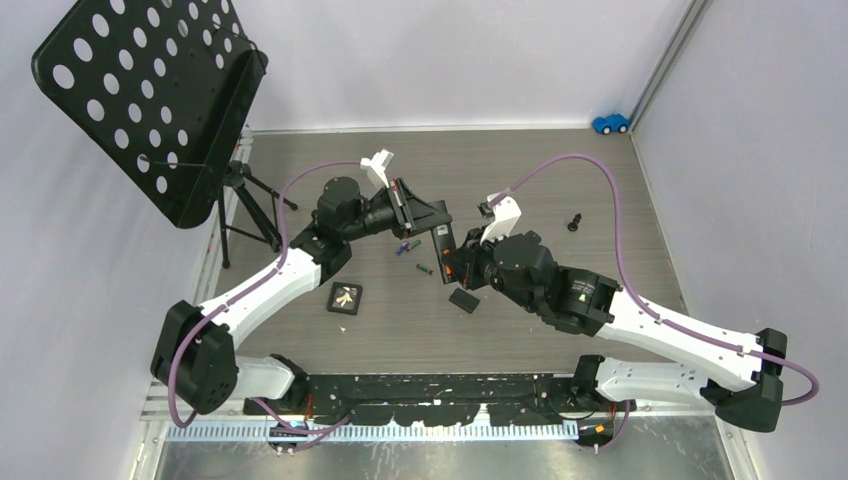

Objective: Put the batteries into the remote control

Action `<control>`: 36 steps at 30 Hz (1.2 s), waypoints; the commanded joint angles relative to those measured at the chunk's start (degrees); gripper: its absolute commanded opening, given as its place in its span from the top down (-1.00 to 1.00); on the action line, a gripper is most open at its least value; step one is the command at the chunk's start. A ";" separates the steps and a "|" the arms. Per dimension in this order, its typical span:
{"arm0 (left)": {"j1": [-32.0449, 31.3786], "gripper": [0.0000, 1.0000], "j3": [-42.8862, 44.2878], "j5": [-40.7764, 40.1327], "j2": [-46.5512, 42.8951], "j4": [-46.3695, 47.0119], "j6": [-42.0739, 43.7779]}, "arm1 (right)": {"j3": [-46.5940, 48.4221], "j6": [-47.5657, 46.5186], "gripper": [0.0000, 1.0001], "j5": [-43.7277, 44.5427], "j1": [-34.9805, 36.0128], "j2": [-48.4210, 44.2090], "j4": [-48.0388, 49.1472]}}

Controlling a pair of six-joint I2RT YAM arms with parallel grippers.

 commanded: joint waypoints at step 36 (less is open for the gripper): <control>2.03 1.00 0.33 5.93 1.21 19.66 -14.91 | 2.37 -1.80 0.08 7.16 -0.03 0.27 1.77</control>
